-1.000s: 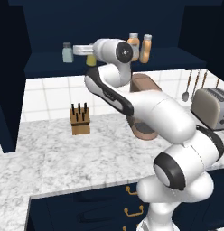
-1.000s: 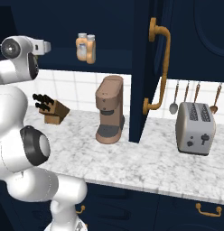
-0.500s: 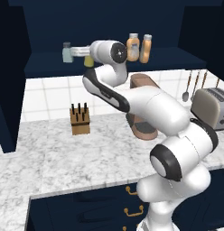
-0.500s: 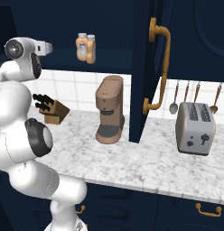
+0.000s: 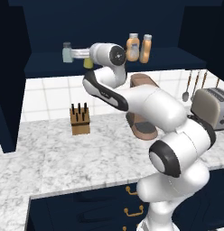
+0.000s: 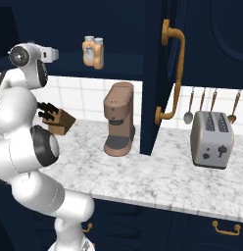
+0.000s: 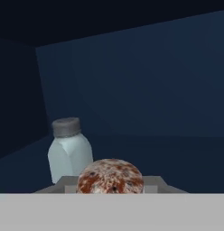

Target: Put the shaker and condiment bottle from the counter next to their counterparts in the cabinet.

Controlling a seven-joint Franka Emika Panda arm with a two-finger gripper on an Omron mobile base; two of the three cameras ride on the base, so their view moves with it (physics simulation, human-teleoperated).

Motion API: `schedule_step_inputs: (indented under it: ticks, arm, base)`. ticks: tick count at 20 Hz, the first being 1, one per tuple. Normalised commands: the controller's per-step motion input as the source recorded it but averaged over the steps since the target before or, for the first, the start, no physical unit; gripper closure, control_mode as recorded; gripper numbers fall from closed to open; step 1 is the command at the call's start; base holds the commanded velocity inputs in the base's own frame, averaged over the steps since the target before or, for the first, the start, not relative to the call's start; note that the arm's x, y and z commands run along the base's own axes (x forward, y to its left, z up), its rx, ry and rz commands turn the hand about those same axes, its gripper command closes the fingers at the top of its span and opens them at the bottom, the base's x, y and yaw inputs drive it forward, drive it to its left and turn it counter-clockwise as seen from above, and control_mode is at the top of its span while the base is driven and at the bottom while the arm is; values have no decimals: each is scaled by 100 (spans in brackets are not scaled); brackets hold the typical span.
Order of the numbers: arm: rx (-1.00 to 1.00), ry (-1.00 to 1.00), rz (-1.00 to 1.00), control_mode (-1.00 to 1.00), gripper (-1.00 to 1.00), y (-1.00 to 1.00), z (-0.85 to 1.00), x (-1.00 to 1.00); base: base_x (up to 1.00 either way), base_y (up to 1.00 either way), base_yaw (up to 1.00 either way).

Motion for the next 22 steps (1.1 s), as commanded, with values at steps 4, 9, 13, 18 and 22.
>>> schedule_step_inputs:
  ticks: [4,9,13,18,22]
  arm:
    - [0,0,0,-100,100,0,-5,43]
    - [-1,0,0,-100,100,2,-6,41]
    - [0,0,0,-100,100,13,-4,23]
    - [-2,0,0,-100,100,32,-3,11]
    - [-3,0,0,-100,100,28,-10,14]
  base:
    - [0,0,0]
    - [0,0,0]
    - [0,0,0]
    - [0,0,0]
    - [0,0,0]
